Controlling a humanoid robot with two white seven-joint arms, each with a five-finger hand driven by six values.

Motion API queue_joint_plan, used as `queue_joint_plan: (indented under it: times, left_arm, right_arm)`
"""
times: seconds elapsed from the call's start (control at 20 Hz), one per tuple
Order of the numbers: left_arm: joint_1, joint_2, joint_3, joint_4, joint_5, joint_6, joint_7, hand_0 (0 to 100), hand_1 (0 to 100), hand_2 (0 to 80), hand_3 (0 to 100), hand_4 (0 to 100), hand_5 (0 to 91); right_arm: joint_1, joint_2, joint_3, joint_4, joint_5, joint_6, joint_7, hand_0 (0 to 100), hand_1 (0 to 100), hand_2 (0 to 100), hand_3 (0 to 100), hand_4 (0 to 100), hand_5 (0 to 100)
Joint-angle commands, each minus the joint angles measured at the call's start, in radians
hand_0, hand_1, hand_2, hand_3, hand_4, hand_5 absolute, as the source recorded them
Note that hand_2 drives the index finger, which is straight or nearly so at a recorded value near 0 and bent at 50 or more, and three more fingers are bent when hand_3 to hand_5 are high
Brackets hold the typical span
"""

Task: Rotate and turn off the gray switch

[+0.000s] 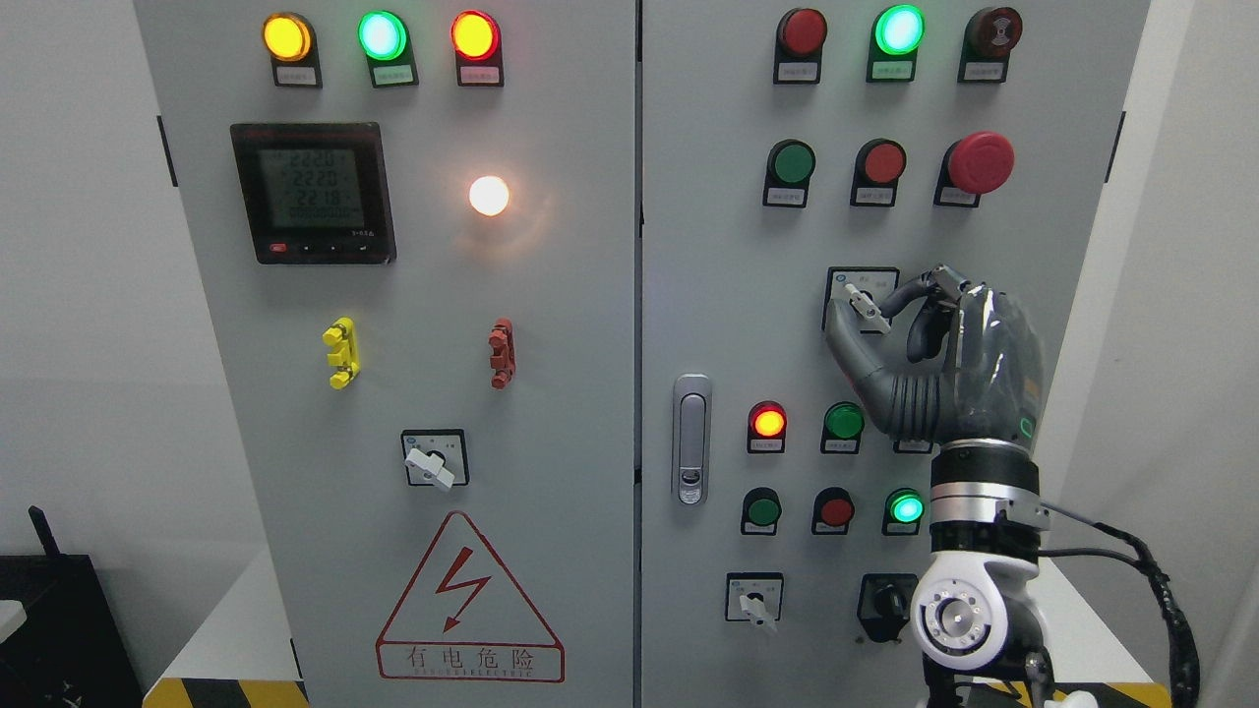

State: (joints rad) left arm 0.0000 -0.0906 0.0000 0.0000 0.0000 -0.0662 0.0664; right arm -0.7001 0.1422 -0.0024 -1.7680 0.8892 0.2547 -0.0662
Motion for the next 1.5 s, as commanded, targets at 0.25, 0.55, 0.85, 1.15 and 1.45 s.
queue_joint_plan:
  times: [0.25, 0.55, 0.85, 1.15, 1.45]
  left_arm:
    - [-0.009, 0.000, 0.008, -0.026, 0.020, 0.000, 0.000, 12, 39, 0.0, 0, 0, 0.0]
    - [-0.009, 0.000, 0.008, -0.026, 0.020, 0.000, 0.000, 12, 39, 0.0, 0, 0, 0.0]
    - [-0.009, 0.000, 0.008, -0.026, 0.018, 0.000, 0.000, 12, 39, 0.0, 0, 0, 0.0]
    - [-0.009, 0.000, 0.008, -0.026, 0.018, 0.000, 0.000, 12, 39, 0.0, 0, 0, 0.0]
    - [-0.009, 0.000, 0.008, -0.026, 0.020, 0.000, 0.000, 12, 39, 0.0, 0, 0, 0.0]
  right_arm:
    - [-0.004, -0.001, -0.028, 0.012, 0.014, 0.000, 0.000, 18, 47, 63, 100, 97, 100]
    - [-0.005, -0.001, -0.028, 0.015, 0.014, 0.000, 0.000, 24, 48, 63, 100, 97, 100]
    - [-0.005, 0.000, -0.028, 0.015, 0.014, 0.000, 0.000, 30, 48, 64, 100, 97, 100]
    - [-0.005, 0.000, -0.028, 0.015, 0.014, 0.000, 0.000, 35, 50, 64, 100, 97, 100]
    - [-0.007, -0.001, -0.027, 0.015, 0.014, 0.000, 0.002, 39, 51, 64, 100, 97, 100]
